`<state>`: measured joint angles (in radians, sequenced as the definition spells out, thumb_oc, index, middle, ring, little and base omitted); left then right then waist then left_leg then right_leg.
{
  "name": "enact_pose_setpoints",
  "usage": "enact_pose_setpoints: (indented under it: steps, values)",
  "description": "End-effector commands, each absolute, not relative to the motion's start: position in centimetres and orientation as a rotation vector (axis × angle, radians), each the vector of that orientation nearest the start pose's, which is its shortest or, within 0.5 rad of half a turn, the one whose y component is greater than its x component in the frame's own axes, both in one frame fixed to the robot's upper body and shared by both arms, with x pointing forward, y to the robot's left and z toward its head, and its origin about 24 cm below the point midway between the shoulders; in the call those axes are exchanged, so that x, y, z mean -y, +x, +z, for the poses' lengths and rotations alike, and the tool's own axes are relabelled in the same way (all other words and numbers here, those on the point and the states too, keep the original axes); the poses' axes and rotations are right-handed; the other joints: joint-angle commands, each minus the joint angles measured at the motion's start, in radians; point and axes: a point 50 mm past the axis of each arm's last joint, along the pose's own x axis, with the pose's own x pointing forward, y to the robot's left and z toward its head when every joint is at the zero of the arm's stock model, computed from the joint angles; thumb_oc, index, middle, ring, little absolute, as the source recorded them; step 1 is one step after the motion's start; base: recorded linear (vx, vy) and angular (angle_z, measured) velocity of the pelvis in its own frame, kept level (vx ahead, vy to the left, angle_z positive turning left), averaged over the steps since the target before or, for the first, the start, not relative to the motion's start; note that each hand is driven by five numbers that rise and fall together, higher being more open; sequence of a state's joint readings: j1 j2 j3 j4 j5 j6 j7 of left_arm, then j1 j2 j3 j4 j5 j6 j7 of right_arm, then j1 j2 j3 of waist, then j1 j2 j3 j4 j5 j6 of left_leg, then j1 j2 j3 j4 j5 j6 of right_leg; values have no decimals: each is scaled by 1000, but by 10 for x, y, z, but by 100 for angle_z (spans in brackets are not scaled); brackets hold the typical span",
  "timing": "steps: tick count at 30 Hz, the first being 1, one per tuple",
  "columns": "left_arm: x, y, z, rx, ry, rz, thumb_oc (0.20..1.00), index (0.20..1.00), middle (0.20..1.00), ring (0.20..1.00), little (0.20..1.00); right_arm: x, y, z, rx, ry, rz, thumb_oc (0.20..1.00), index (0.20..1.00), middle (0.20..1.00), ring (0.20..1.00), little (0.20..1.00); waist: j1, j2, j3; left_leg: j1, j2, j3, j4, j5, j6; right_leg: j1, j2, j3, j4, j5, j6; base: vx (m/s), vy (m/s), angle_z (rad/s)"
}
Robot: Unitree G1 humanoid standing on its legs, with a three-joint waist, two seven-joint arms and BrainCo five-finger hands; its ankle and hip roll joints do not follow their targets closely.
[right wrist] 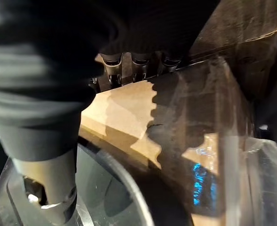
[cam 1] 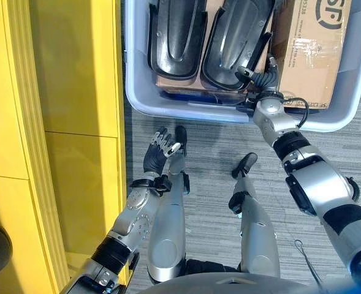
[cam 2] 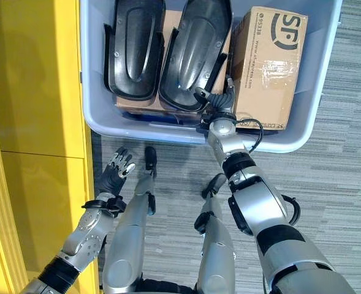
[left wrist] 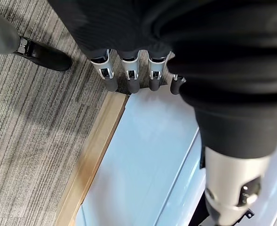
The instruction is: Move parts from the plastic box to the shelf.
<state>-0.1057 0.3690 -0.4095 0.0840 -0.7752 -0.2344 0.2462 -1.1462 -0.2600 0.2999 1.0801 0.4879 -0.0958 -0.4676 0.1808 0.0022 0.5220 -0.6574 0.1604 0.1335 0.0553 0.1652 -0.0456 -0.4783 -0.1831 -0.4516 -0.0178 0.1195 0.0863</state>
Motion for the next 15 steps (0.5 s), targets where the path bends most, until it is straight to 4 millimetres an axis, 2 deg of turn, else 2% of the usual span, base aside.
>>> enact_pose_setpoints:
  steps: [1,8,15]
  values:
    - [-140,258,56,37,-399,-116,1000,1000,1000,1000,1000,162,423,212,190,-51,-350,1000,1000,1000,1000,1000,33,18,-2,3,1,-92,73,-131,-44,-9,-74,-11,90,-84,89,19,25,7]
    - [-138,260,61,57,-393,-139,1000,1000,1000,1000,1000,176,425,228,198,-82,-404,1000,1000,1000,1000,1000,45,23,-2,-19,-11,-103,81,-137,-41,-7,-80,-19,84,-83,94,23,16,6]
    - [-136,261,64,70,-390,-151,1000,1000,1000,1000,1000,196,425,232,169,-73,-467,1000,1000,1000,1000,1000,58,34,-2,-43,-20,-114,90,-139,-39,-16,-83,-27,86,-85,97,19,6,8]
